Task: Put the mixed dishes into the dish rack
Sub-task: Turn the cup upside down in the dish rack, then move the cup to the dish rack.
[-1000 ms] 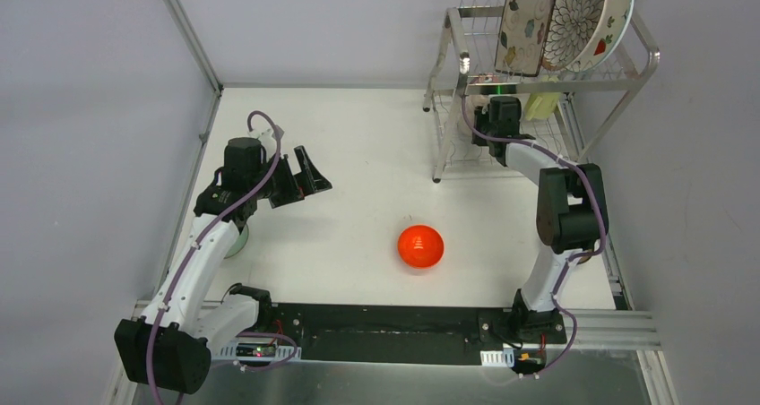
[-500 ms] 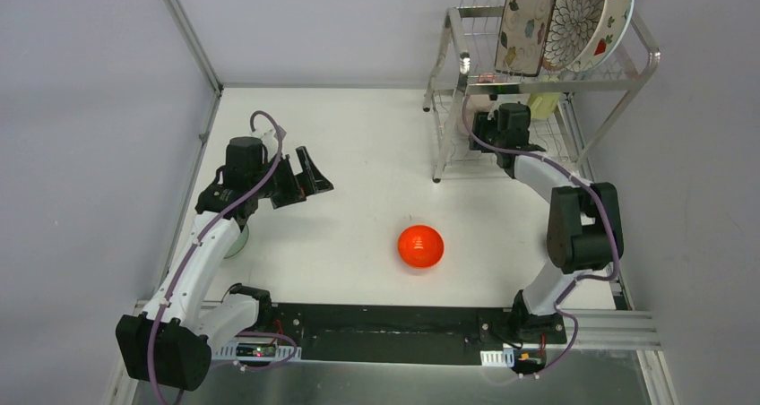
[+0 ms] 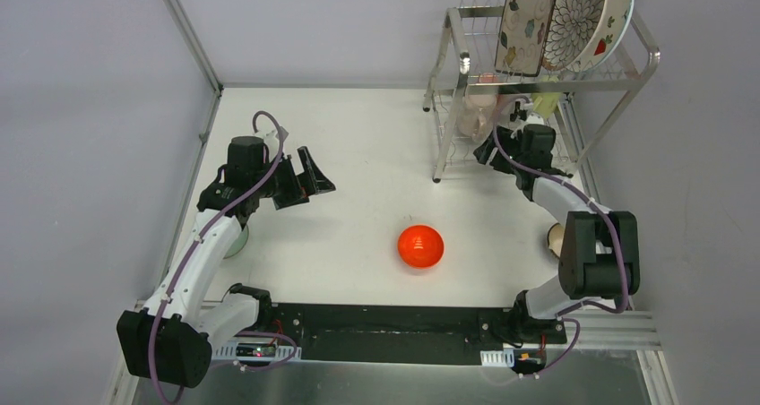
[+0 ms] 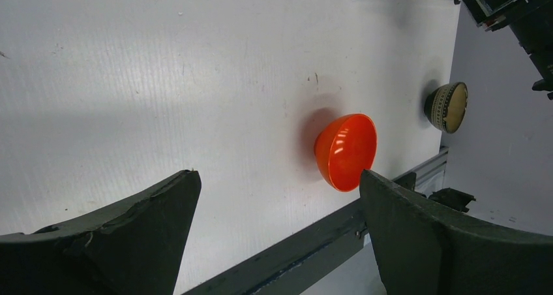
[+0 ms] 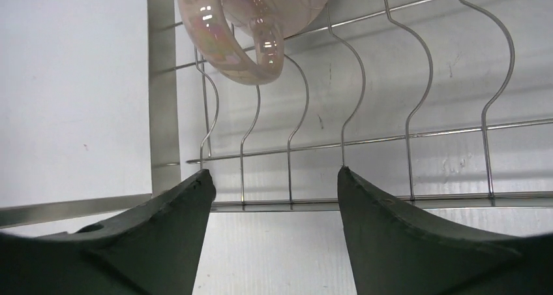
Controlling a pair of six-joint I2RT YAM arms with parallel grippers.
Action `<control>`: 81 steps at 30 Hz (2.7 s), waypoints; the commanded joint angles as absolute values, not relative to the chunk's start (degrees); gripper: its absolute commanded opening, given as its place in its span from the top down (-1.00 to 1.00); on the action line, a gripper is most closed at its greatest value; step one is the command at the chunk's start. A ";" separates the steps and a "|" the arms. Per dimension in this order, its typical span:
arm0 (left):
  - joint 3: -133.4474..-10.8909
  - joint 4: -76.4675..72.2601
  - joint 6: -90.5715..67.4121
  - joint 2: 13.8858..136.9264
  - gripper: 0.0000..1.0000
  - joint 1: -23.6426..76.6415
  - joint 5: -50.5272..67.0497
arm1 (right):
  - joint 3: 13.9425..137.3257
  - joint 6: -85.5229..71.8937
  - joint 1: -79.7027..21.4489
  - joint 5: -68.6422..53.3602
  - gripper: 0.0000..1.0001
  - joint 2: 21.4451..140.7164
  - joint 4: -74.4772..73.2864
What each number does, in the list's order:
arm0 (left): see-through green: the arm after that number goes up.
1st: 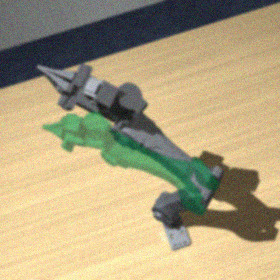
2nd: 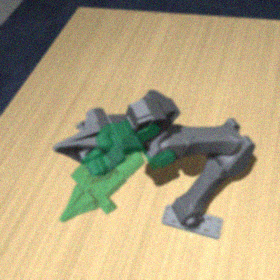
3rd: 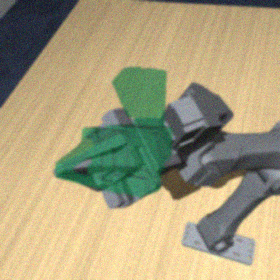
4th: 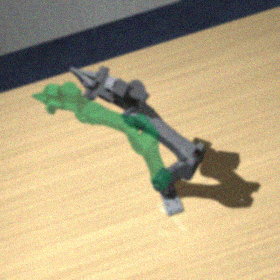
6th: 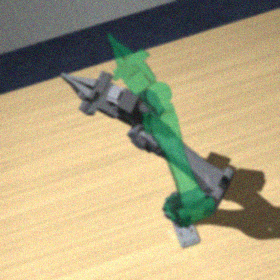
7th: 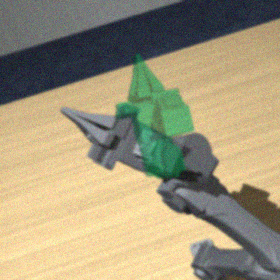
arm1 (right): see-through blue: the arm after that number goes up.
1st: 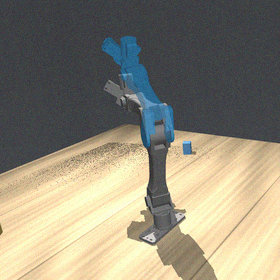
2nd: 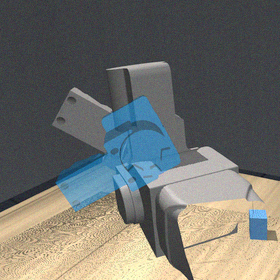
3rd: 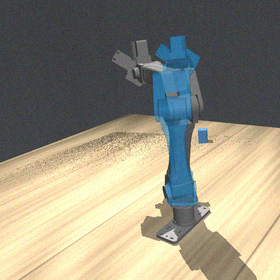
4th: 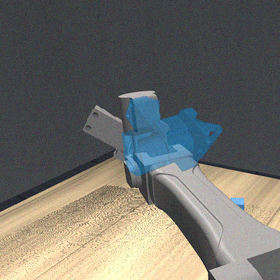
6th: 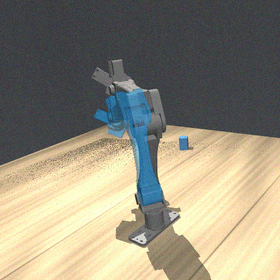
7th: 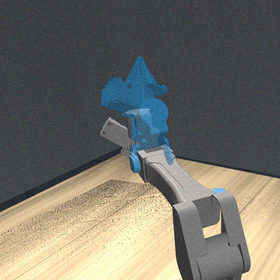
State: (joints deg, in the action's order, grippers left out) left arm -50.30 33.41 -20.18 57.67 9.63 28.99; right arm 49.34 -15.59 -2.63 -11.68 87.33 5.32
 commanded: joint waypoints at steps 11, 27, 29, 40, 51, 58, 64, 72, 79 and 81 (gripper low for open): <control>-50.07 30.10 -21.53 55.28 -0.94 9.01 31.49 | 48.91 -43.54 1.10 -19.75 -0.41 87.48 23.59; -49.82 29.51 -22.14 55.39 -0.94 8.96 32.52 | 53.53 -36.81 1.84 -21.29 -0.31 98.95 34.06; -49.67 29.41 -22.30 55.51 -0.94 8.96 32.76 | 53.77 -35.41 1.85 -21.50 -0.24 100.35 35.74; -49.31 28.58 -23.12 56.44 -0.93 8.96 34.21 | 53.94 -27.06 1.85 -26.18 0.20 106.19 42.52; -49.15 28.38 -23.46 56.38 -0.93 8.96 34.69 | 53.25 -28.26 1.85 -37.92 0.47 111.74 58.48; -49.07 28.23 -23.58 56.34 -0.93 8.96 34.89 | 54.29 -26.97 1.77 -39.61 0.55 112.24 56.84; -49.12 28.19 -23.56 56.38 -0.93 8.96 34.73 | 56.66 -26.62 1.43 -43.91 0.55 113.19 55.71; -49.12 28.21 -23.50 56.34 -0.93 8.96 34.13 | 58.41 -24.94 0.52 -44.13 0.55 112.84 50.92; -49.00 28.20 -23.55 56.33 -0.93 8.96 34.18 | 58.57 -26.15 0.16 -44.16 0.33 113.13 49.74; -49.00 28.21 -23.55 56.29 -0.93 8.95 34.27 | 58.56 -27.27 0.14 -43.47 0.22 112.45 47.83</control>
State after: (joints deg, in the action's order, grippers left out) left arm -48.97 30.44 -23.22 56.62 9.63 33.63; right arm 57.34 -25.82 0.49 -42.94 112.90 49.71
